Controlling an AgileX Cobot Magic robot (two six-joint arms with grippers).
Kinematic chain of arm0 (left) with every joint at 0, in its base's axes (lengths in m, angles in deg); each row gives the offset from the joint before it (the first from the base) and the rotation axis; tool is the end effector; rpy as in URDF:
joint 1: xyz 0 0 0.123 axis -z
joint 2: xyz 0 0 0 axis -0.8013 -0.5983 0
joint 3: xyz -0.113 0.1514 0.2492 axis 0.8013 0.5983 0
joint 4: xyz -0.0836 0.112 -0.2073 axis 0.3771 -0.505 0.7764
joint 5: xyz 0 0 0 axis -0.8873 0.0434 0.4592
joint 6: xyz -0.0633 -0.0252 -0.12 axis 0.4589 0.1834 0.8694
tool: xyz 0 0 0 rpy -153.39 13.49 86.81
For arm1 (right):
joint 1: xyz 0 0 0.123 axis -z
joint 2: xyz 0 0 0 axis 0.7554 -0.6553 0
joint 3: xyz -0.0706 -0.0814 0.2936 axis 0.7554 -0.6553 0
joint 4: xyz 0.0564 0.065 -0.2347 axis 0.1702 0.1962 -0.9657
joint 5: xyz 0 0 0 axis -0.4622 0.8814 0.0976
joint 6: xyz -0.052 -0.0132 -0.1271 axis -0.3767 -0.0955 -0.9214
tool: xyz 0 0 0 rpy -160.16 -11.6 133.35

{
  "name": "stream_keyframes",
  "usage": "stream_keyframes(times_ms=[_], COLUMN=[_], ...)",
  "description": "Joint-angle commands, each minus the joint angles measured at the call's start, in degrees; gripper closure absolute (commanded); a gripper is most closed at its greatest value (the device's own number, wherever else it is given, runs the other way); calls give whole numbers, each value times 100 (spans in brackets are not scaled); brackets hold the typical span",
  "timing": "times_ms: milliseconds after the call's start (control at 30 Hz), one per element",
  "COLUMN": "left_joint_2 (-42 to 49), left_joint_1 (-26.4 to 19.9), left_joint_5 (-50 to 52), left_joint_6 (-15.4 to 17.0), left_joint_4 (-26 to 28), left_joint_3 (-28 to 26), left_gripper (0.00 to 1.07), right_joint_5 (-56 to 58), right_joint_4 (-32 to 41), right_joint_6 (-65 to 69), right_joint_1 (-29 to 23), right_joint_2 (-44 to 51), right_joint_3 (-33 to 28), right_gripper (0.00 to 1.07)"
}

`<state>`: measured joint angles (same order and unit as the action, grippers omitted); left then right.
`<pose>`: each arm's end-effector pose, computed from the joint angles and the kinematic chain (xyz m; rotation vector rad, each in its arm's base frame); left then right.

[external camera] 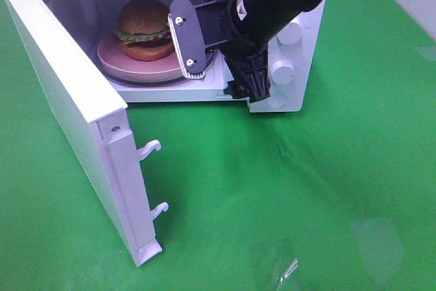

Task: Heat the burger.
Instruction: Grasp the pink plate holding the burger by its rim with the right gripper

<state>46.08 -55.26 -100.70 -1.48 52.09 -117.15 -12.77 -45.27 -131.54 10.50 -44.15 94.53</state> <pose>0.0076 -0.0107 0.2586 0.1085 2.0113 0.0001 0.3708 0.2679 0.2268 -2.0450 1.3140 -0.5210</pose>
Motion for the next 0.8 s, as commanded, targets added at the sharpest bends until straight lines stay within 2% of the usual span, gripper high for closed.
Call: stream_keyframes(times_ms=[33,100,333,400,800], left_joint_2=[97,97,97,97,97], left_joint_1=[-17,-17,-17,-17,-17], left_joint_5=[29,29,29,29,29], left_joint_6=[-6,-6,-6,-6,-6], left_joint_4=[11,11,11,11,11], left_joint_3=[-17,-17,-17,-17,-17], left_gripper=[13,13,13,13,13], right_joint_5=[-115,-264,-418,-447,-636], right_joint_4=[6,149,172,401,607], right_joint_6=[97,97,97,97,86], right_joint_1=[-29,-29,-29,-29,-29], right_joint_2=[-178,-510,-900,-1220,-1937], right_joint_3=[183,441,733,1054,1702], right_gripper=[11,11,12,13,15])
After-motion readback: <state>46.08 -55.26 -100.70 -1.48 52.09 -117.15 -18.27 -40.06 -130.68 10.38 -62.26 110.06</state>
